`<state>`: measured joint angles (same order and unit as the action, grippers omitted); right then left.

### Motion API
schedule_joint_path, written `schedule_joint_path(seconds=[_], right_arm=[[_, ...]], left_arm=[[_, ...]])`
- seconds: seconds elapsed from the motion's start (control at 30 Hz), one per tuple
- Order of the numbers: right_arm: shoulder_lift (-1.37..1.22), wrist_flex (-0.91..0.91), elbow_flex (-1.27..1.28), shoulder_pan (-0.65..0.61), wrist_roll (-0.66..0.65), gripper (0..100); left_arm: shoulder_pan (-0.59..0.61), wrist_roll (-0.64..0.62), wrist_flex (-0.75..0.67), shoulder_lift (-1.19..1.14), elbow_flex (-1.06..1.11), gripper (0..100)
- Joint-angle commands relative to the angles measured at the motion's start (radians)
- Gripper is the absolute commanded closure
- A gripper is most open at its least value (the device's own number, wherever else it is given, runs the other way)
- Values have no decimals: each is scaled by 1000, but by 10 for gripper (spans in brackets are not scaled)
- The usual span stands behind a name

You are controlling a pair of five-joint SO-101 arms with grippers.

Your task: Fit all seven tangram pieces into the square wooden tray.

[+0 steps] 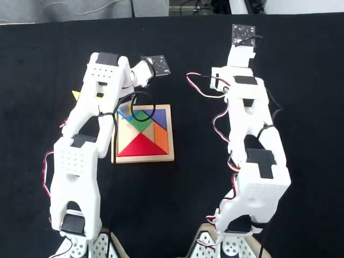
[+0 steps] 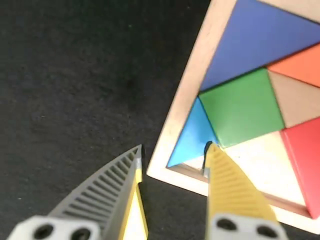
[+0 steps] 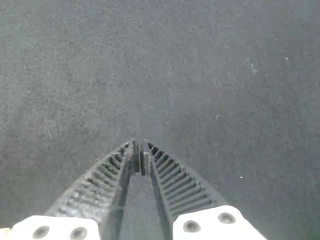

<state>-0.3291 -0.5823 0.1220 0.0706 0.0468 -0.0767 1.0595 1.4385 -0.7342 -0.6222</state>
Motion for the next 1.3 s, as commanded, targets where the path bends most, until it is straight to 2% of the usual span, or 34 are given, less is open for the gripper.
schedule_joint_path(seconds=[0.0,0.17,0.27,0.37,0.43,0.53,0.6,0.8,0.87,0.93,1.17,1.27], right_arm=[[27,12,-25,2,11,984],[27,12,-25,2,11,984],[25,12,-27,2,11,984],[25,12,-28,2,11,984],[25,12,-28,2,11,984],[24,12,-27,2,11,984],[22,12,-27,2,11,984],[21,12,-27,0,11,984],[21,12,-27,0,11,984],[21,12,-27,0,11,984],[21,12,-28,-9,11,984],[21,12,-28,-9,11,984]], left_arm=[[-18,2,21,14,-51,788],[-12,2,44,26,-59,788],[70,-29,51,44,-140,827],[174,-184,51,51,-242,899],[234,-259,52,51,-280,898],[298,-212,32,49,-303,844],[314,-198,-51,35,-289,810],[364,-364,-417,-157,-286,835],[378,-368,-454,-244,-297,834],[387,-370,-437,-308,-314,834],[384,-362,-181,-327,-390,834],[395,-221,-35,-321,-401,838]])
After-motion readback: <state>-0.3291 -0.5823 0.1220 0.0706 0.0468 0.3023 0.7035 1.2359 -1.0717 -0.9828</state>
